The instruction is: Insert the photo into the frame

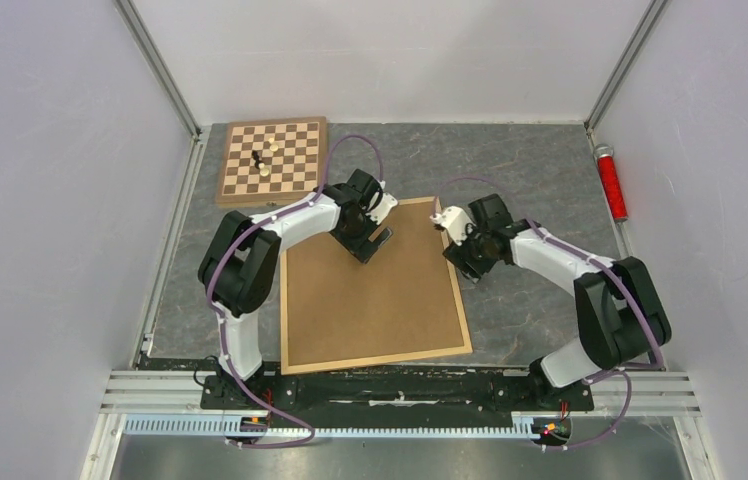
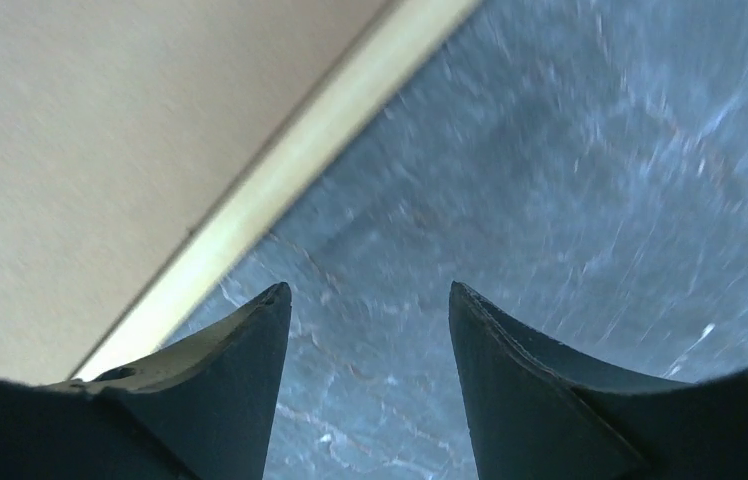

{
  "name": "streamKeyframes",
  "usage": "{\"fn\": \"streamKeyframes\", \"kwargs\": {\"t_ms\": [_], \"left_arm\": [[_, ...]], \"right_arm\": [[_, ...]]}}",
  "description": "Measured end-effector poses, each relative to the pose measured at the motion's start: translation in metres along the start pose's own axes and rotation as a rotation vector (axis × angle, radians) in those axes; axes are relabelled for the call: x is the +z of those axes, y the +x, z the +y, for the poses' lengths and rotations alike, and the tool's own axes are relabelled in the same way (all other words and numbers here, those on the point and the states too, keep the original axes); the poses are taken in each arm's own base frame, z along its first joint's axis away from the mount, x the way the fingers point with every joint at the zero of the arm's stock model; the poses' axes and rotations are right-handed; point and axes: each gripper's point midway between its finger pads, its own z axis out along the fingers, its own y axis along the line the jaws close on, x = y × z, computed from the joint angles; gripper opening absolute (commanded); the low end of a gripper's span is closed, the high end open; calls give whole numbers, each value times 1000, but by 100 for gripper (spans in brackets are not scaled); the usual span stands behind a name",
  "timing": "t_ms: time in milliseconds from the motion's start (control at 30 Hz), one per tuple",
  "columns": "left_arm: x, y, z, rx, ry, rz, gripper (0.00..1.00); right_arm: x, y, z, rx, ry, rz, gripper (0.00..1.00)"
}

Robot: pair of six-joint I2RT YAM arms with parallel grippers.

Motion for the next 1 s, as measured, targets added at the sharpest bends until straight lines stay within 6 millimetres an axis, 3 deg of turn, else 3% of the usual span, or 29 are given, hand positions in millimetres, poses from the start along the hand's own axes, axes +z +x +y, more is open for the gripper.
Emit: {"fn": "streamKeyframes", "kwargs": {"t_ms": [133,267,367,467,600,700,833,1000], "left_arm": [[-1,-2,-3,15,20,-10,92],[-5,-6,-6,25,42,-15,93],[-13,-22,-12,48,48,-47,92],[-24,-46,-21,79,47,-103,92],[-46,-95,-38,120,47,-222,92],[-49,-131,-52,133,50,-295,92],[-26,-155,-73,135,48,-313,92],[26,-139,-101,142,62,-214,92]], "right_arm": [[-8,23,-8,136,-35,-19,63],[-19,27,-12,218,-73,-91,63],[-24,25,-6,233,-108,-140,63],[-26,20,0,236,-138,-168,63],[-26,12,-3,250,-133,-202,63],[-25,8,-9,267,-110,-223,62],[-22,11,-14,307,-81,-224,62],[-22,28,-26,387,-46,-214,62]]}}
